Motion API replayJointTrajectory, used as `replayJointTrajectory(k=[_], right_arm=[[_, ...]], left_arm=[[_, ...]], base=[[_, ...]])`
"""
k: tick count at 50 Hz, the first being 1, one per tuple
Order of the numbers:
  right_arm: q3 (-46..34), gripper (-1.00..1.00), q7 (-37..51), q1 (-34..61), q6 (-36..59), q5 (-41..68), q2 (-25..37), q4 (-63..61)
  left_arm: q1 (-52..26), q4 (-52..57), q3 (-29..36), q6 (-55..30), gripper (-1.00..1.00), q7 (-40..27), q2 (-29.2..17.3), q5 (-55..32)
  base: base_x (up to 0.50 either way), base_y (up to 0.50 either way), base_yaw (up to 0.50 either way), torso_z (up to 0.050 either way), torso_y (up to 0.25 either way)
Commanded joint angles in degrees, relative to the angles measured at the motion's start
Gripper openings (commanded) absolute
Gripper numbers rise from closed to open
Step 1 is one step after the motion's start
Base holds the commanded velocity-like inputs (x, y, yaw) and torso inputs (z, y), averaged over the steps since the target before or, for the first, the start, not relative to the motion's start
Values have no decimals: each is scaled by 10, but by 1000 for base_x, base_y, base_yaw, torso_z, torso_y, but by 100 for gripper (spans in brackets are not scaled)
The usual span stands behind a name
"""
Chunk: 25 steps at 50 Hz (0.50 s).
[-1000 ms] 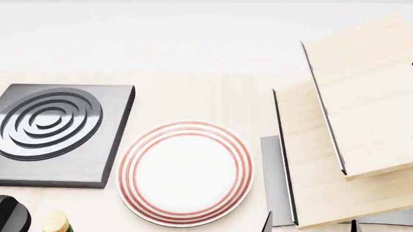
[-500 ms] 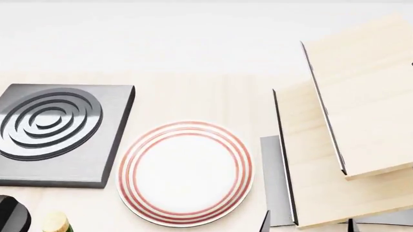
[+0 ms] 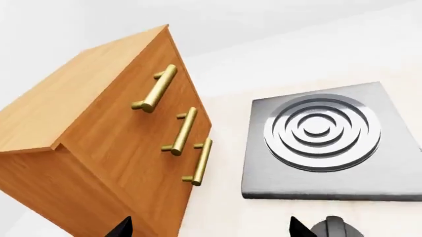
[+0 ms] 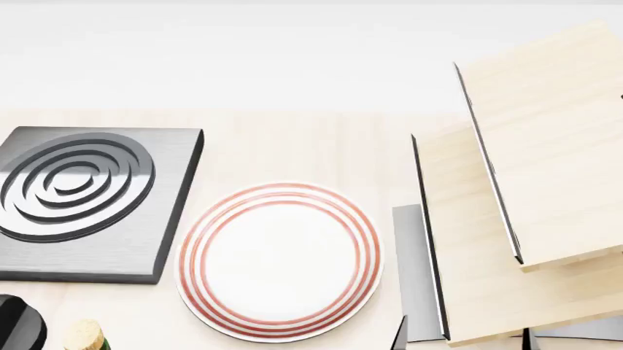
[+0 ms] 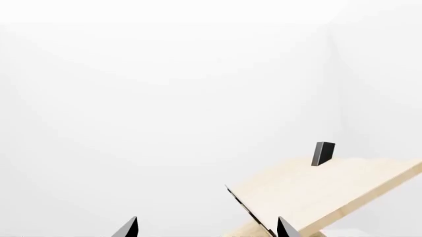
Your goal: Pick up the akita bowl and put it on the plate.
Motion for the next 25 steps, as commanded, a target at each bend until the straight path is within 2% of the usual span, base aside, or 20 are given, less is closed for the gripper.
replayJointTrajectory(k=[1, 4, 12, 25], right_arm=[[-2, 100, 2, 6, 0, 2, 0, 10], [-3, 100, 2, 6, 2, 2, 0, 9], [-6, 100, 3, 6, 0, 2, 1, 13], [-9, 100, 4, 10, -1, 3, 1, 22]], left_arm=[[-3, -8, 13, -48, 100, 42, 19, -59], [0, 4, 18, -69, 100, 69, 30, -60], [-3, 1, 28, -72, 100, 76, 43, -63], [-7, -12, 32, -99, 100, 50, 49, -107]], base=[[0, 0, 0, 0, 0], [0, 0, 0, 0, 0], [0, 0, 0, 0, 0], [0, 0, 0, 0, 0]])
